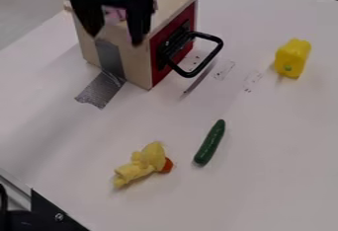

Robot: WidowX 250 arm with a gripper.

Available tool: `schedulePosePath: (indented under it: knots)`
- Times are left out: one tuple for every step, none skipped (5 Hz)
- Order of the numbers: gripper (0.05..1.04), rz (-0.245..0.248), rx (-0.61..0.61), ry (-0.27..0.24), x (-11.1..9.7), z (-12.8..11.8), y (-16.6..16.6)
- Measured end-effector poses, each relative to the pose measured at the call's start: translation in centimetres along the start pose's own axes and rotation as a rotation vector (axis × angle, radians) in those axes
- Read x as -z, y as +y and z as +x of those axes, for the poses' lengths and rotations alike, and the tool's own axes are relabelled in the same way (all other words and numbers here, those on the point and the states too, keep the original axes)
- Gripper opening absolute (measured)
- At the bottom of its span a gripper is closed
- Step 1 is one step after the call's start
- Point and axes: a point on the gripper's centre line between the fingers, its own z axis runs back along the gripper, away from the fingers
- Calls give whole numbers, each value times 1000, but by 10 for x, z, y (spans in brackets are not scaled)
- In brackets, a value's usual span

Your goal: Move the yellow duck between the yellow bell pepper and the green chili

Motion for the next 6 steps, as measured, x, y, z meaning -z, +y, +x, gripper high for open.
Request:
schedulePosePath:
  knots:
    - [998,-2,114,7,16,-40,-18]
    - [998,65,252,71,50,-73,-29]
    - [998,137,278,163,84,-87,-19]
    - [997,210,262,236,113,-90,-11]
    - [962,234,292,253,120,-87,-11]
    - [724,217,272,261,121,-91,-15]
